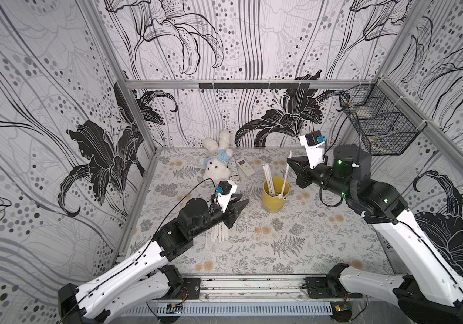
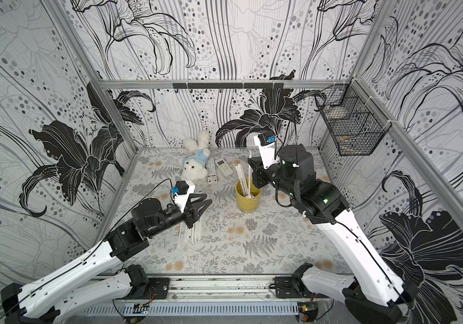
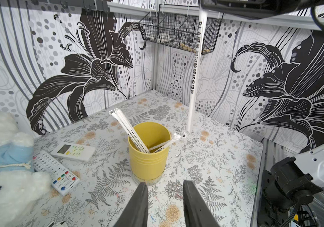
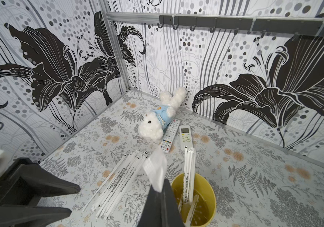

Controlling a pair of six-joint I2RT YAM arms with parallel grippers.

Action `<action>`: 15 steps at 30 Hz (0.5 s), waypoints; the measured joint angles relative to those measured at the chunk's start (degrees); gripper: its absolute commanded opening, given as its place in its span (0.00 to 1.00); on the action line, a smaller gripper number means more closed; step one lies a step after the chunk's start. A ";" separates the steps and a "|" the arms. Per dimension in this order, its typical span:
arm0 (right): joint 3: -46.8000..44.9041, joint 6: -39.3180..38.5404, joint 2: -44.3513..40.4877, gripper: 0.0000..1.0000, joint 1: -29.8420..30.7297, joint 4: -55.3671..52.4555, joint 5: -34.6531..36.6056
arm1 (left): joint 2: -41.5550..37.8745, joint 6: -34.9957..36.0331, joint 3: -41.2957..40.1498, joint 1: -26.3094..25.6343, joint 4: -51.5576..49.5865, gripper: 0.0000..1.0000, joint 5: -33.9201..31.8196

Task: Take the straws out of the storage container
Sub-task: Place the straw at the center of the board.

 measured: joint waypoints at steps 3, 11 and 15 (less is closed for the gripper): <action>1.29 1.36 0.81 0.00 0.00 -0.35 -4.07 | 0.28 0.22 -0.02 -0.35 -0.31 0.35 -0.35; 3.65 8.04 10.01 0.00 2.34 3.74 -18.21 | -0.57 -0.63 -0.46 -0.85 -5.38 0.38 -7.48; 3.65 11.45 18.80 0.00 2.89 5.73 -23.74 | -0.57 -6.21 -0.46 -0.83 -11.08 0.40 -11.76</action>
